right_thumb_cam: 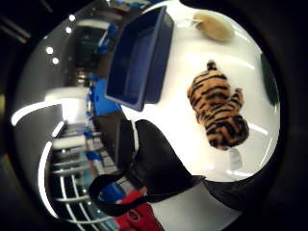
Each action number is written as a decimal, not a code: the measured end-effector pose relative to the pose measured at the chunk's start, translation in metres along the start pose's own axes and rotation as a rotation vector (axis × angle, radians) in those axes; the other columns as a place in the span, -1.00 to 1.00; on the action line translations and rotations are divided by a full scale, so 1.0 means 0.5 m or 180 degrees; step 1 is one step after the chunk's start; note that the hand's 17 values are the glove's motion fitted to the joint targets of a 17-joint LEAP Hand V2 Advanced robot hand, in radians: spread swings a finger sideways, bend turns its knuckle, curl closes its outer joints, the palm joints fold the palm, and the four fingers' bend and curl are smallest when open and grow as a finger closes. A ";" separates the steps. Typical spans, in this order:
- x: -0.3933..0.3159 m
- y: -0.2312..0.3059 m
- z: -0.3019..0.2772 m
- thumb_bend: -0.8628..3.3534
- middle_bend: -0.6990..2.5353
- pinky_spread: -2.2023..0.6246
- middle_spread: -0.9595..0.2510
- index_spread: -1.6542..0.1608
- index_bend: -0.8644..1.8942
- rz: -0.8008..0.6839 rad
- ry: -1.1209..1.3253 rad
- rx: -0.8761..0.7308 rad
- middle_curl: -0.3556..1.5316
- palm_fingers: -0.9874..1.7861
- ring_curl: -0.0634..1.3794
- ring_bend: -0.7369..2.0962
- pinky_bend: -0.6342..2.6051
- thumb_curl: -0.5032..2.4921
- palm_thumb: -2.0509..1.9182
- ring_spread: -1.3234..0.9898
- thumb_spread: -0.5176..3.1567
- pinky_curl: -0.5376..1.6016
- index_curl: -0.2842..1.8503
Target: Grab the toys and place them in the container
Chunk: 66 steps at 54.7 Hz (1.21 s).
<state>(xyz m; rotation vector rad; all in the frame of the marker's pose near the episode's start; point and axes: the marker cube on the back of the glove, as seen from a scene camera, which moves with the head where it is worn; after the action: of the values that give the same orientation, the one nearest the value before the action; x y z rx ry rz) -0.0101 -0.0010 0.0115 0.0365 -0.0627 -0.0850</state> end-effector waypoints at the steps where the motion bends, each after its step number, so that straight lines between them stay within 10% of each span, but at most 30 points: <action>1: -0.004 -0.002 0.005 -0.62 -0.49 0.59 0.45 0.48 -0.24 -0.0023 -0.0007 -0.0004 -0.48 -0.42 -0.84 -0.37 -0.21 -0.58 -0.01 0.13 -0.11 -0.26 -0.50; 48: -0.006 -0.029 0.215 -0.60 -0.53 0.62 0.54 0.44 -0.27 0.0103 0.0596 -0.0515 -0.49 -0.44 -0.77 -0.33 0.16 -0.52 0.04 0.18 -0.13 -0.10 -0.49; 66: -0.011 -0.036 0.212 -0.53 -0.41 0.30 0.28 0.37 -0.26 0.0150 0.0767 -0.0030 -0.48 0.18 -0.40 0.26 0.13 -0.44 0.20 -0.17 0.00 -0.15 -0.49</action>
<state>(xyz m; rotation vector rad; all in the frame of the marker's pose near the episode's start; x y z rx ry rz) -0.0237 -0.0219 0.1164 0.0356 0.1775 -0.0332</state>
